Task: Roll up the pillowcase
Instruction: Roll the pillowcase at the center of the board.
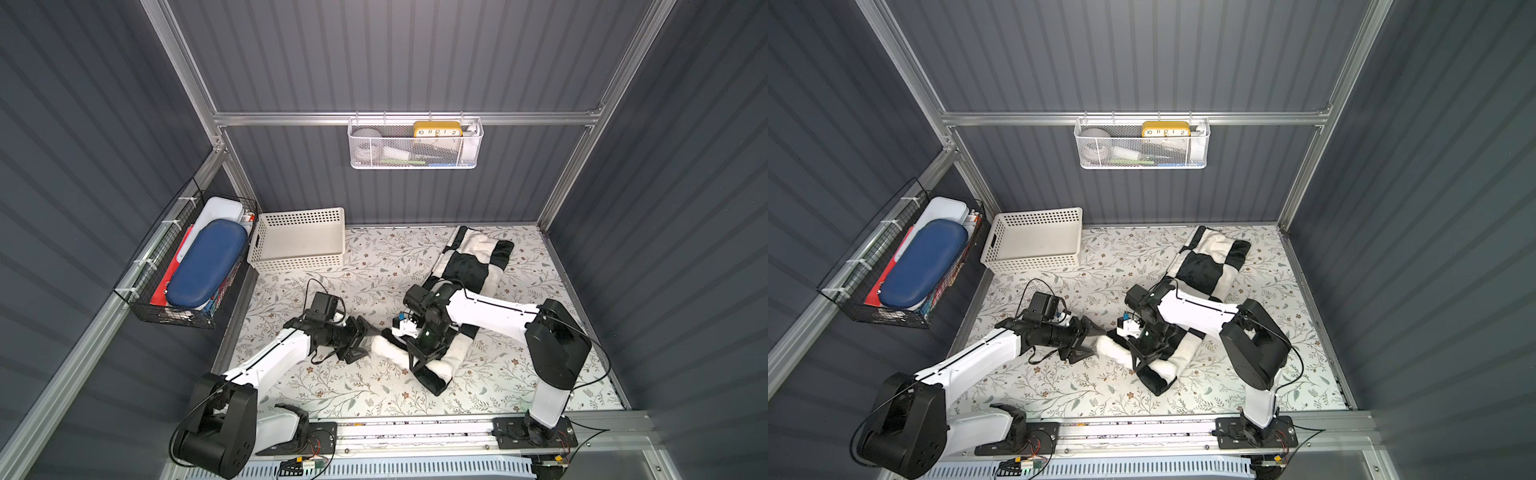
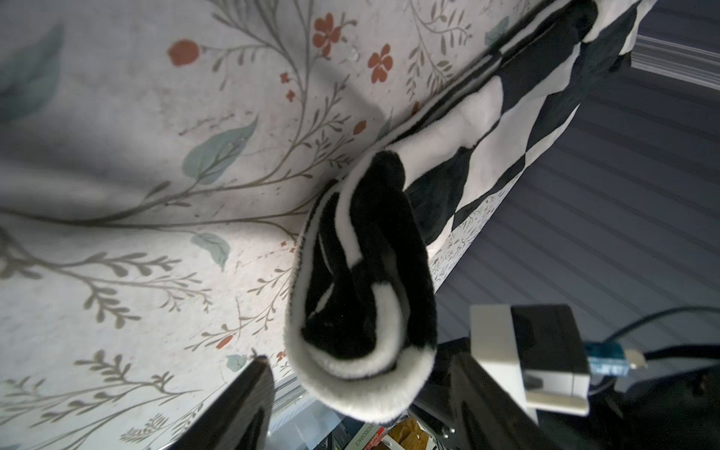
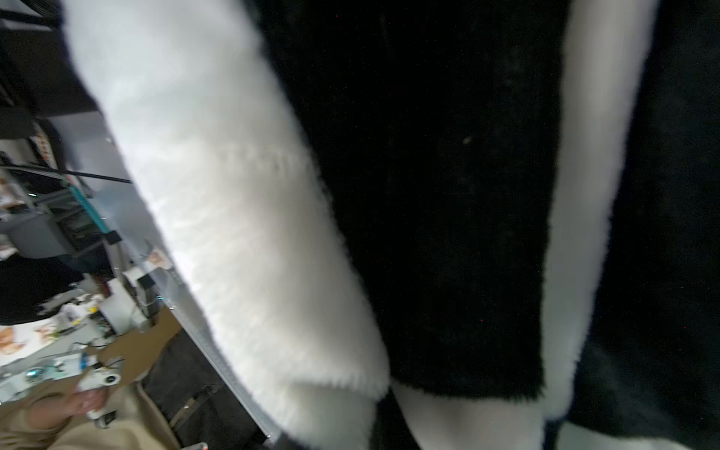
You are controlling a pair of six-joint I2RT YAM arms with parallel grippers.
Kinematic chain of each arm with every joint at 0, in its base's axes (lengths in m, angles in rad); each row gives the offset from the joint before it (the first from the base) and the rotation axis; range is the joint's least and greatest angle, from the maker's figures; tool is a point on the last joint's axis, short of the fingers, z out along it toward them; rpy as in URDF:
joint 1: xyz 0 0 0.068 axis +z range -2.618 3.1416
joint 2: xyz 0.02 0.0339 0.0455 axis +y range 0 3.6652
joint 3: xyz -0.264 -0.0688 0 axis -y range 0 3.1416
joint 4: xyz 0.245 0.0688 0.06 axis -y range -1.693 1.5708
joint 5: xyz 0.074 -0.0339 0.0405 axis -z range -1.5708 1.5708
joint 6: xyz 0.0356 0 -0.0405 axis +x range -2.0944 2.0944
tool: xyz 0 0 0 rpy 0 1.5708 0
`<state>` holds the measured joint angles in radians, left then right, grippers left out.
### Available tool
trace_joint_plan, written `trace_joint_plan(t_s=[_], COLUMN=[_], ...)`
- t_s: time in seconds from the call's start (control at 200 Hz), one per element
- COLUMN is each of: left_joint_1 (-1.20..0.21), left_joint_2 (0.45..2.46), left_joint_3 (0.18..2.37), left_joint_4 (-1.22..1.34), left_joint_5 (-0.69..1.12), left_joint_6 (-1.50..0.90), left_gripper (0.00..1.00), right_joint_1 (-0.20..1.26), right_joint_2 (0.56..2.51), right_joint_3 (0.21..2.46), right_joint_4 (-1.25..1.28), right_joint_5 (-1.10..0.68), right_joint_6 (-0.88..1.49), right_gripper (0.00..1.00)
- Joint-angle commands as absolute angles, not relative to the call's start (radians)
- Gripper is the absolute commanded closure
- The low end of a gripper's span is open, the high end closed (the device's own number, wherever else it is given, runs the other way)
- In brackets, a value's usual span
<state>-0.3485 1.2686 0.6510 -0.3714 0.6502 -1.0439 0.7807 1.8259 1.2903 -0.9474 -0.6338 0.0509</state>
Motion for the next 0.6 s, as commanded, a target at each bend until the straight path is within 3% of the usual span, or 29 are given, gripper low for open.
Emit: trace_joint_plan(t_s=[0.0,0.26,0.595], left_joint_1=[-0.353,-0.369,-0.561], left_joint_2=[1.289,1.394,1.554], left_joint_3=[0.712,0.831,0.962], left_joint_4=[-0.426,-0.411,-0.38], left_joint_5=[0.634,0.671,0.648], left_joint_6=[-0.985,-0.936,-0.947], left_gripper=[0.24,0.24,0.24], right_joint_1=[0.7,0.622,0.57], right_joint_2=[1.811,1.816,1.794], right_joint_3=[1.304,1.293,1.227], right_joint_4=[-0.98,-0.979,-0.941], right_joint_5=[-0.753,-0.662,-0.536], right_joint_6=[0.058,0.076,0.144], right_gripper=[0.85,0.83,0.79])
